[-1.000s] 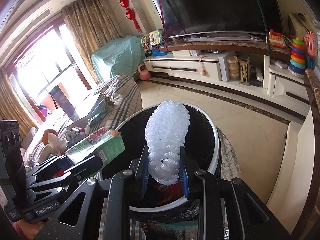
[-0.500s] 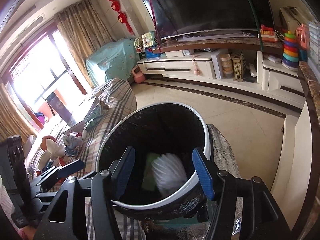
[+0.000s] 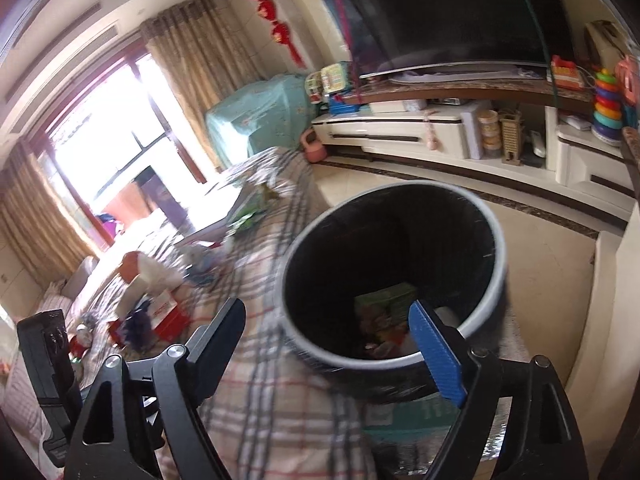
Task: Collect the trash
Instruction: 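Open the left tool over the bin while the right tool releases the foam net, then move both open tools back over the bed toward the remaining wrappers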
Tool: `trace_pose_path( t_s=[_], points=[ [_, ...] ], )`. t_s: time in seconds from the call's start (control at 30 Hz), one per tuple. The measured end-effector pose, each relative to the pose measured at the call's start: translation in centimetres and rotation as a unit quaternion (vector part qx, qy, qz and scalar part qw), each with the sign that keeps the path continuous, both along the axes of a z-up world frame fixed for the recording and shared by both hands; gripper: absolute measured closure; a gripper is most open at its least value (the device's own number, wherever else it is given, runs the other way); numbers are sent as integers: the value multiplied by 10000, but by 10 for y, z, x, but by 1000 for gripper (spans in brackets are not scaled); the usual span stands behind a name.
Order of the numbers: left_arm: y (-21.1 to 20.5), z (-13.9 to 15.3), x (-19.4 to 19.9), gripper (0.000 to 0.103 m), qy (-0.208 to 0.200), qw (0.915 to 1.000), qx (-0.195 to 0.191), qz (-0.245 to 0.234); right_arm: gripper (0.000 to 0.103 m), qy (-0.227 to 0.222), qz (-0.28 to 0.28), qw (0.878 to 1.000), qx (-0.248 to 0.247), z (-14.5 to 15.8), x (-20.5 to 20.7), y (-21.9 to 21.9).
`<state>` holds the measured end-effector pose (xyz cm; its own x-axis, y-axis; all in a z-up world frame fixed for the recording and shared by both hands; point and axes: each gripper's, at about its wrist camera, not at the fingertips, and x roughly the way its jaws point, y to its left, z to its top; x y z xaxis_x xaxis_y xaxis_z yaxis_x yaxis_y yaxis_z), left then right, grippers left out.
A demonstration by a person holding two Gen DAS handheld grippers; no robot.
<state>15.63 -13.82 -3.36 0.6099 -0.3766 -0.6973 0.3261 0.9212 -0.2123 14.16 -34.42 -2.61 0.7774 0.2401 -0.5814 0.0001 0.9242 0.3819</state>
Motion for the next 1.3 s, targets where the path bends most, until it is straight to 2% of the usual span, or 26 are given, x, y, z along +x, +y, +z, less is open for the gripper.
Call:
trace_pose_path(
  t_s=[0.27, 0.57, 1.0, 1.1, 1.3],
  points=[
    [56, -4, -15, 25, 7, 9988, 34, 491, 13, 94, 612, 9980, -82, -12, 1, 56],
    [114, -18, -27, 25, 161, 9935, -76, 1125, 13, 289, 1198, 9922, -165, -25, 11, 103],
    [155, -24, -32, 25, 224, 9888, -16, 1475, 13, 466, 1818, 9816, -355, -39, 26, 156],
    [164, -26, -28, 25, 316, 9875, -37, 1543, 13, 416, 1883, 9803, -422, -38, 30, 162],
    [180, -22, -21, 25, 251, 9842, 93, 1753, 13, 385, 2019, 9773, -510, -36, 44, 170]
  ],
)
